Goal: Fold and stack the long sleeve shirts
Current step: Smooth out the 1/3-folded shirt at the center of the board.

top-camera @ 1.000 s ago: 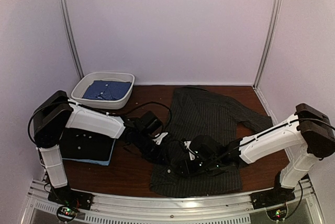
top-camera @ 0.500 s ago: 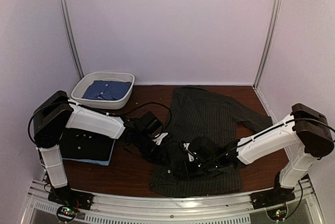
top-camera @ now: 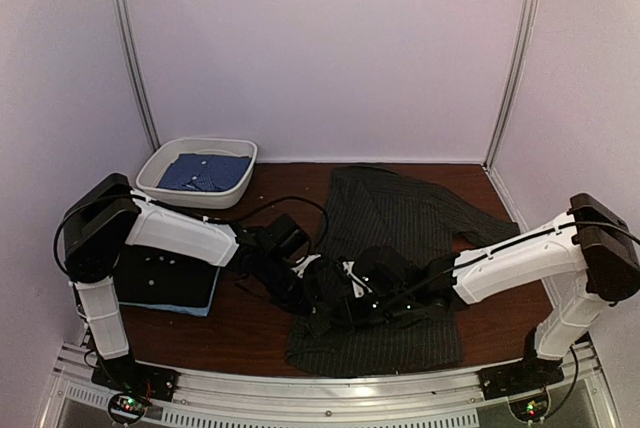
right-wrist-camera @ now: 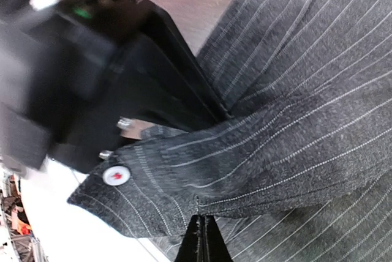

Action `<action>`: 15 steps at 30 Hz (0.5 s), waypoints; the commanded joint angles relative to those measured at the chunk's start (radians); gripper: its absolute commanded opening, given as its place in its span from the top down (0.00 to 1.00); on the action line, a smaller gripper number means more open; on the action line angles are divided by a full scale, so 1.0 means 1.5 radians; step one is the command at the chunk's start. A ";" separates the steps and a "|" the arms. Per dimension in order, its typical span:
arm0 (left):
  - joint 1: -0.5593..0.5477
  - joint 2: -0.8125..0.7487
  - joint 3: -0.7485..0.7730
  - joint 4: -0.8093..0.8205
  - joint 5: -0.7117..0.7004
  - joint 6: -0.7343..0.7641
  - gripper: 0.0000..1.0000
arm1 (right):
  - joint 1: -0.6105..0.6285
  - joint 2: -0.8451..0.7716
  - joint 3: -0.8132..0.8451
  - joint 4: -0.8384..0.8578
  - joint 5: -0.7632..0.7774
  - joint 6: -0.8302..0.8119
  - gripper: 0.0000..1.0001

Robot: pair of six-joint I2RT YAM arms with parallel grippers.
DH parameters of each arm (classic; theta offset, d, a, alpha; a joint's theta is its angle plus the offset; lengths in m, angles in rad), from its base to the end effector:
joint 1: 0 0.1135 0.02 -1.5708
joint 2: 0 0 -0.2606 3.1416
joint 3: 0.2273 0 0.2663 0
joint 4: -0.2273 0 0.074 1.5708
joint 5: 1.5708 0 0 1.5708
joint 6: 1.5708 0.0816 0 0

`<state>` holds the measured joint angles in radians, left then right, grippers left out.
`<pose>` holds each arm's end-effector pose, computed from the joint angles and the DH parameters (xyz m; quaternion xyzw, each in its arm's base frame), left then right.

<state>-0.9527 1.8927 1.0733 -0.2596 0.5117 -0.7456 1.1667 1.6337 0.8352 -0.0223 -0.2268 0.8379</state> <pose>0.1946 -0.3426 0.0841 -0.1583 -0.9270 0.3390 0.0287 0.1267 0.3429 0.1173 -0.1922 0.9053 0.3634 0.1072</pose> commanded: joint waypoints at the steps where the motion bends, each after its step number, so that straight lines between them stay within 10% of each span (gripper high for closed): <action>1: -0.002 0.006 -0.005 0.020 0.012 0.015 0.75 | 0.003 -0.033 0.036 -0.080 0.007 -0.022 1.00; 15: -0.002 -0.004 0.004 0.012 0.014 0.026 0.74 | 0.004 -0.095 -0.023 -0.159 0.012 -0.030 0.87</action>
<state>-0.9531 1.8927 1.0672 -0.2573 0.5209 -0.7288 1.1667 1.5219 0.8070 -0.2199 -0.2276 0.8085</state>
